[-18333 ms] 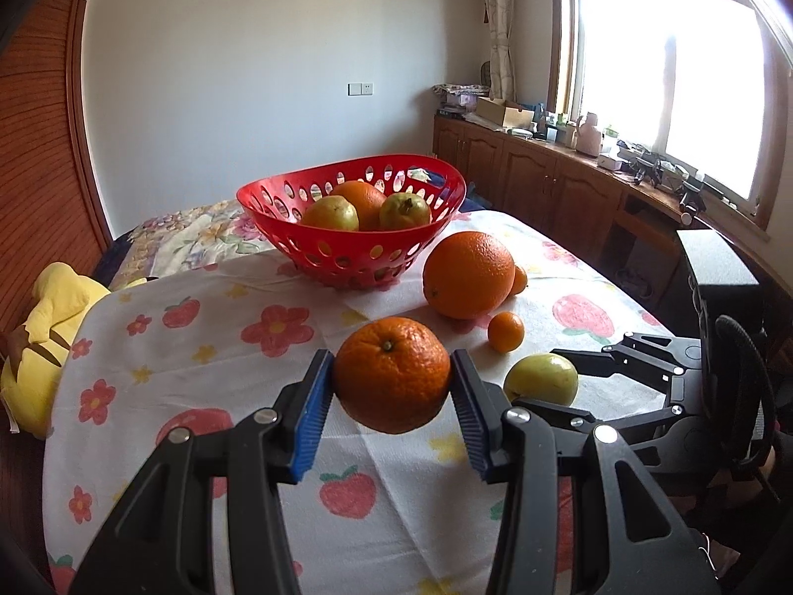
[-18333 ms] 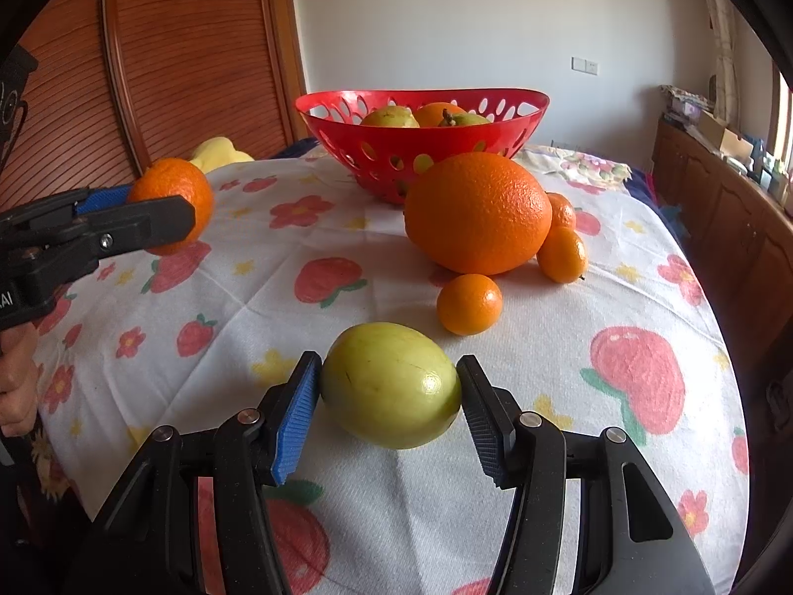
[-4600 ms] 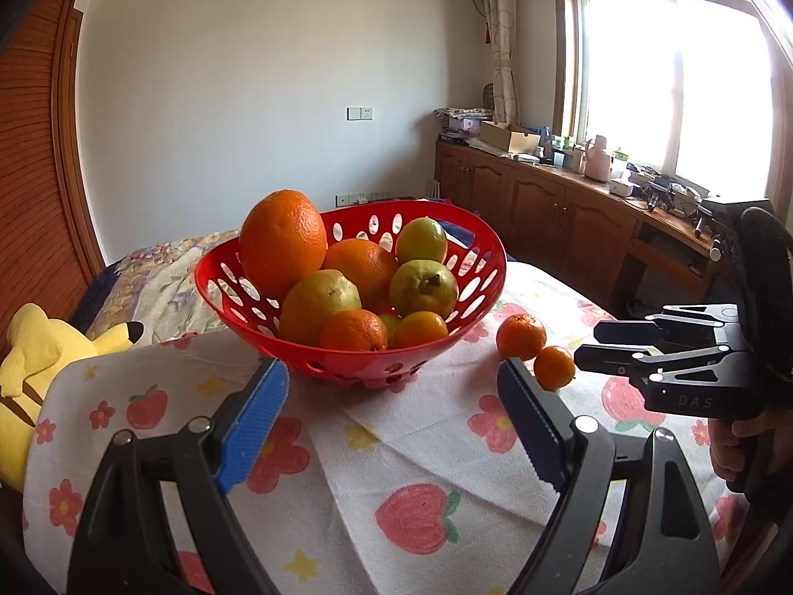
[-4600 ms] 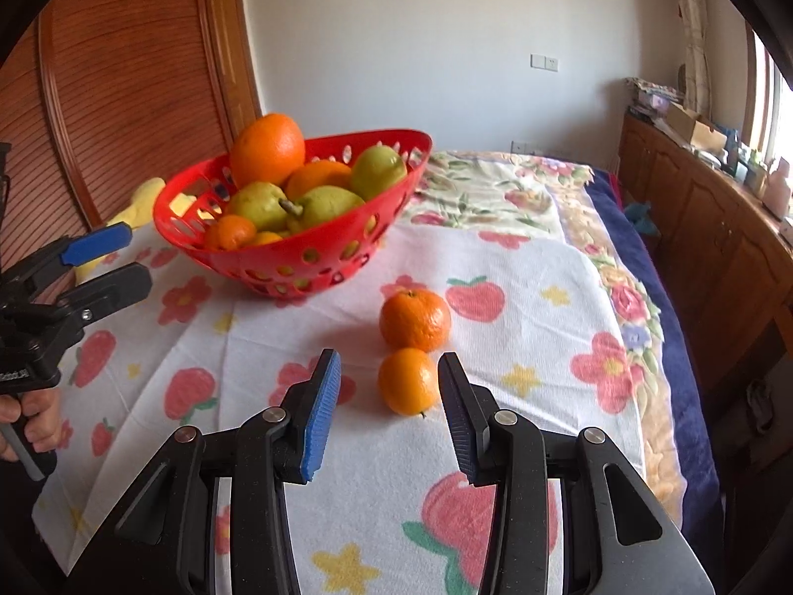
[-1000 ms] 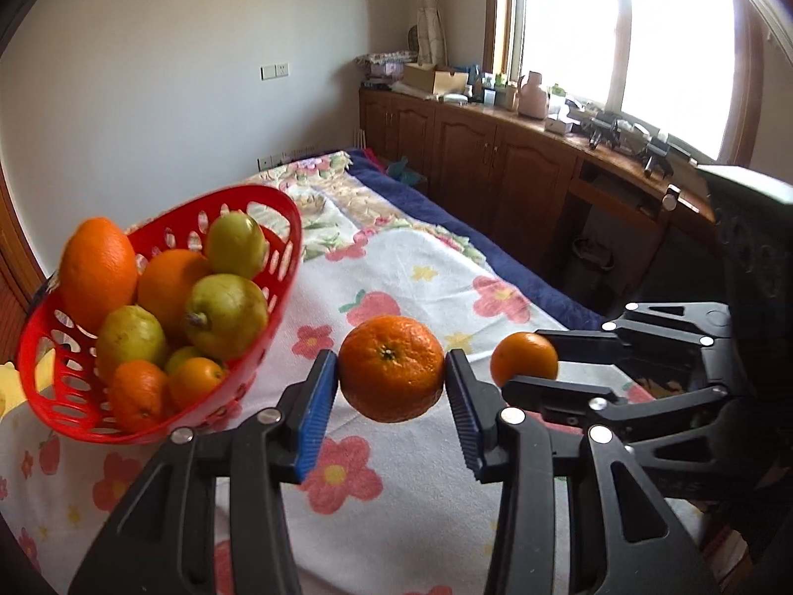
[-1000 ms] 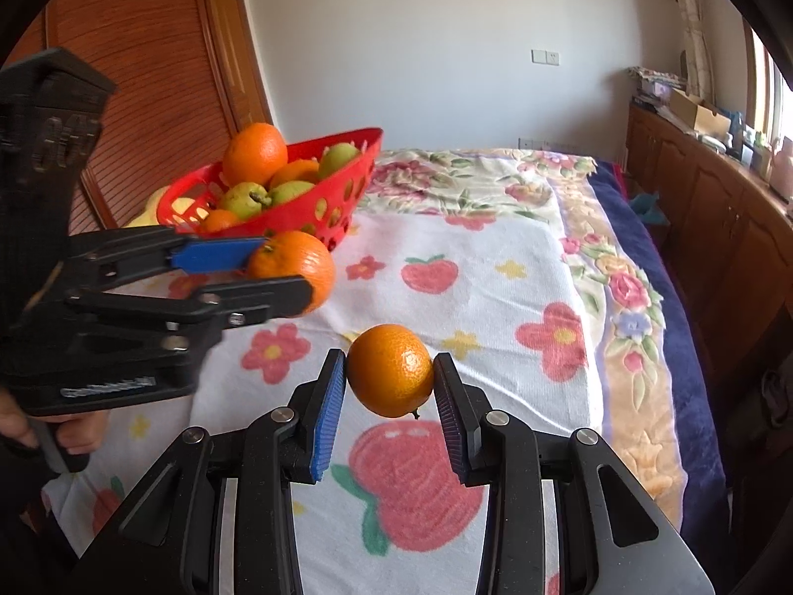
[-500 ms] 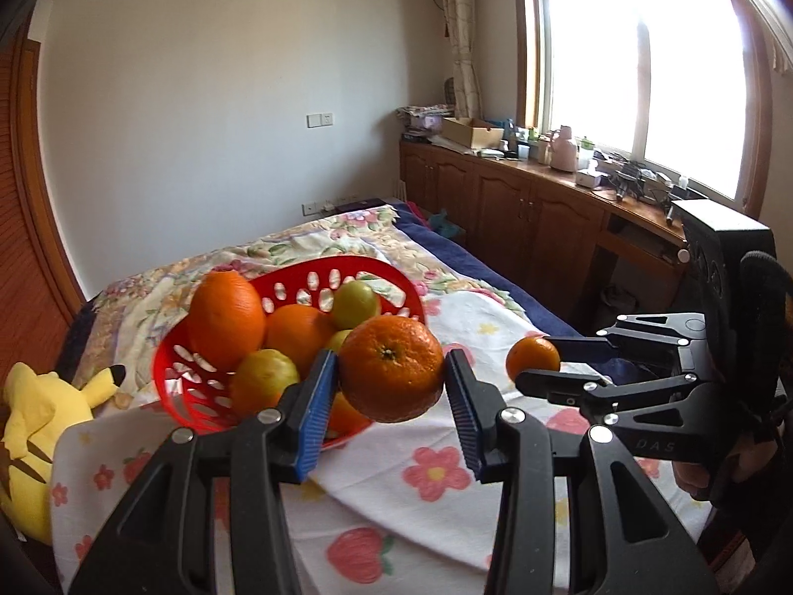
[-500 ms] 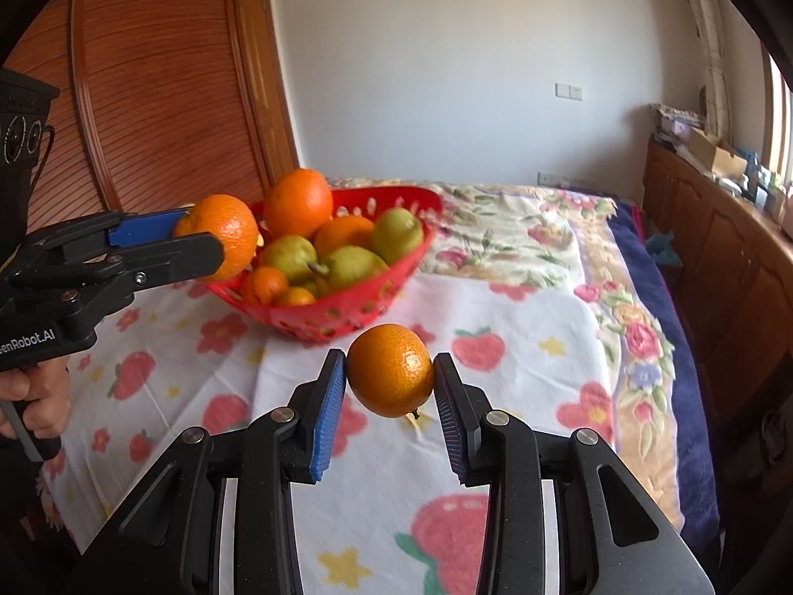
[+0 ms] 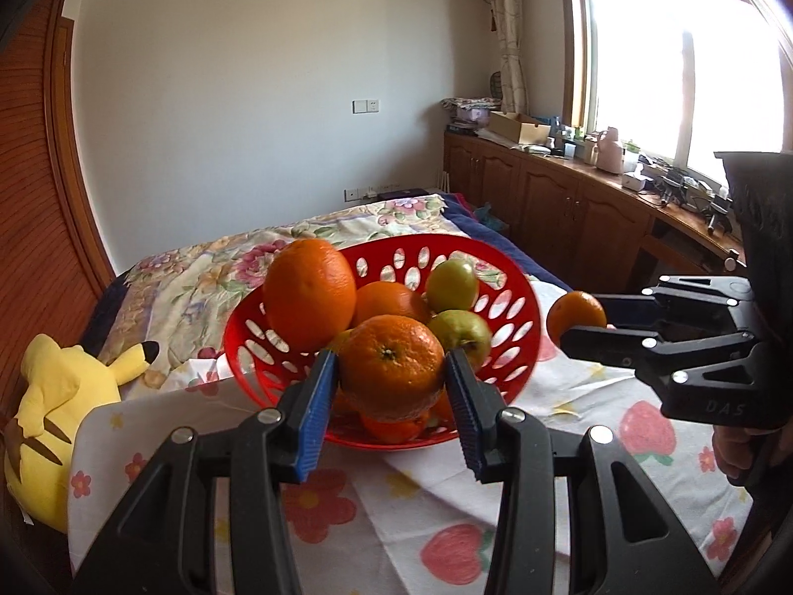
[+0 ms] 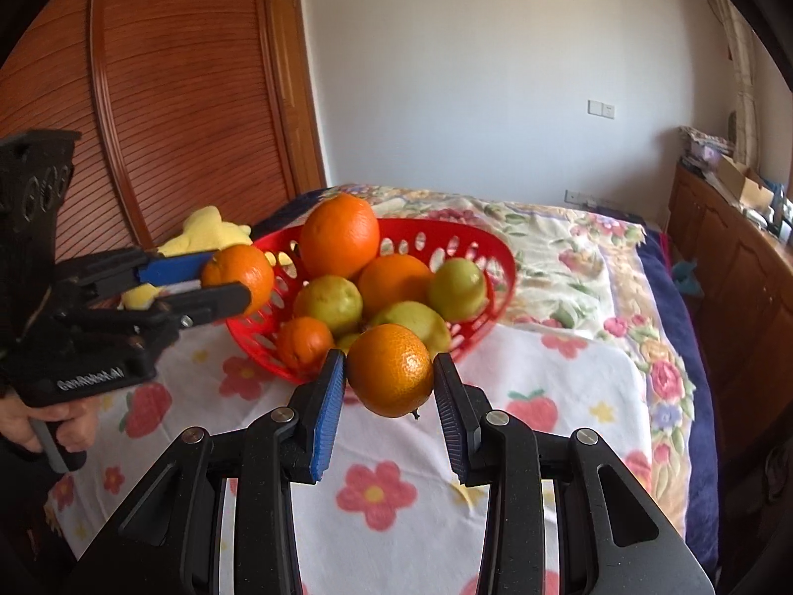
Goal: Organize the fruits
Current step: 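Carry tangerine in left tool over basket while right tool carries its tangerine, then open left tool to drop tangerine into basket while right tool releases its tangerine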
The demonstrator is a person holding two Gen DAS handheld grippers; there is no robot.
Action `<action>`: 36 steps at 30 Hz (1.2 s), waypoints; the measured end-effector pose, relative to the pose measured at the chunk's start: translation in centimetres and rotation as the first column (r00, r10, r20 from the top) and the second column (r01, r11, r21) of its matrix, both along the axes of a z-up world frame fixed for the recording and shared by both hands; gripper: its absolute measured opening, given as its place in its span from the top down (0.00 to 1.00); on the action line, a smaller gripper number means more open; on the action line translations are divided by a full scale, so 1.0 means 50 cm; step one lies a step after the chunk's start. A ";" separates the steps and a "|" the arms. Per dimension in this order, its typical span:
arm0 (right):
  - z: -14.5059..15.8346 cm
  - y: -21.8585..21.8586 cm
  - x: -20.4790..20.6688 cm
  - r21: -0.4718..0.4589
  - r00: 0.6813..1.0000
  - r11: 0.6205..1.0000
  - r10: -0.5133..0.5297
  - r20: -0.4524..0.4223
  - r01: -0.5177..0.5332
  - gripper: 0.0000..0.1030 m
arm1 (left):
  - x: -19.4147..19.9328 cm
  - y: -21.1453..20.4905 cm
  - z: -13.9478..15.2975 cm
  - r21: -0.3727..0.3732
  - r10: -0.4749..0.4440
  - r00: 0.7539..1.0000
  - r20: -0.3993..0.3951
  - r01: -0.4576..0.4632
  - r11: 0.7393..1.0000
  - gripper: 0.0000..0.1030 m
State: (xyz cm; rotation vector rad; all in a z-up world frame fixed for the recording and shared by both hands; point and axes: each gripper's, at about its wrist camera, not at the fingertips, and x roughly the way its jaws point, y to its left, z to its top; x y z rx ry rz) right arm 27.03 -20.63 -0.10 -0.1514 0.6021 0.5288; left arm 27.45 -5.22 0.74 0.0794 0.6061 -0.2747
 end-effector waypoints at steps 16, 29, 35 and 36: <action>-0.055 0.124 0.091 -0.039 0.996 0.997 0.071 -0.046 -0.073 0.65 | 0.031 0.054 -0.053 -0.018 0.057 0.998 -0.017 -0.057 0.998 0.58; -0.057 0.124 0.084 -0.021 0.996 0.997 0.071 -0.044 -0.072 0.62 | 0.034 0.059 -0.055 -0.027 0.053 0.999 -0.011 -0.053 0.998 0.58; -0.053 0.107 0.061 -0.011 0.997 0.997 0.070 -0.036 -0.071 0.62 | 0.044 0.069 -0.033 -0.019 0.088 0.996 -0.010 -0.089 0.996 0.58; -0.053 0.107 0.059 -0.013 0.997 0.997 0.069 -0.034 -0.070 0.62 | 0.048 0.071 -0.029 -0.019 0.092 0.996 -0.009 -0.092 0.996 0.58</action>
